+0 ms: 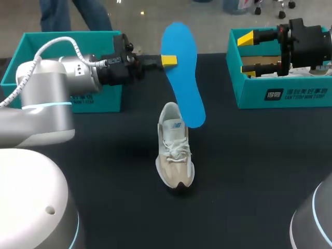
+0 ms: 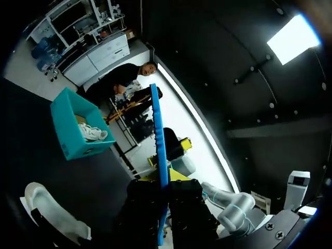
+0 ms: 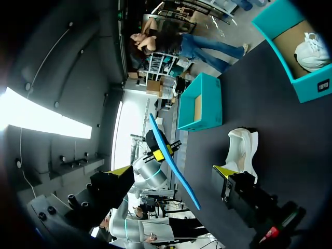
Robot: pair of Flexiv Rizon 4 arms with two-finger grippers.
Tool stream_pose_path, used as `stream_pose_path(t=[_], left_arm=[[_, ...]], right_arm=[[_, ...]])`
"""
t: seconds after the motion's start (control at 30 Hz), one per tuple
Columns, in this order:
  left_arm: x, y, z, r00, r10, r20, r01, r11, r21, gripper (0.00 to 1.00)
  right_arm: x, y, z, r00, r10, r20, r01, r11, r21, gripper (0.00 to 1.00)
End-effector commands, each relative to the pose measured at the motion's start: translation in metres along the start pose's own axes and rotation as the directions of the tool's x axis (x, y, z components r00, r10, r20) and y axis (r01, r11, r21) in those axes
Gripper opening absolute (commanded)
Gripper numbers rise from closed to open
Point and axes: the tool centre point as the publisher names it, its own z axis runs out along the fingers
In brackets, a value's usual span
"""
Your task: Take the shoe out of the shoebox, open the shoe tongue, remove and reinsert the insole, then place the shoe into the shoebox
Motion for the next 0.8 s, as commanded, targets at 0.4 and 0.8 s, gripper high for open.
stream_pose_path(t=[0.4, 0.8], left_arm=[[-0.017, -0.006, 0.006, 0.990, -0.133, -0.040, 0.129, 0.988, -0.079, 0.00], [-0.007, -0.013, 0.009, 0.962, -0.266, -0.054, 0.265, 0.964, -0.028, 0.00]], right_arm=[[0.050, 0.006, -0.004, 0.927, -0.220, 0.304, 0.204, 0.975, 0.084, 1.00], [0.072, -0.007, 0.012, 0.747, -0.303, 0.592, 0.261, 0.952, 0.157, 1.00]])
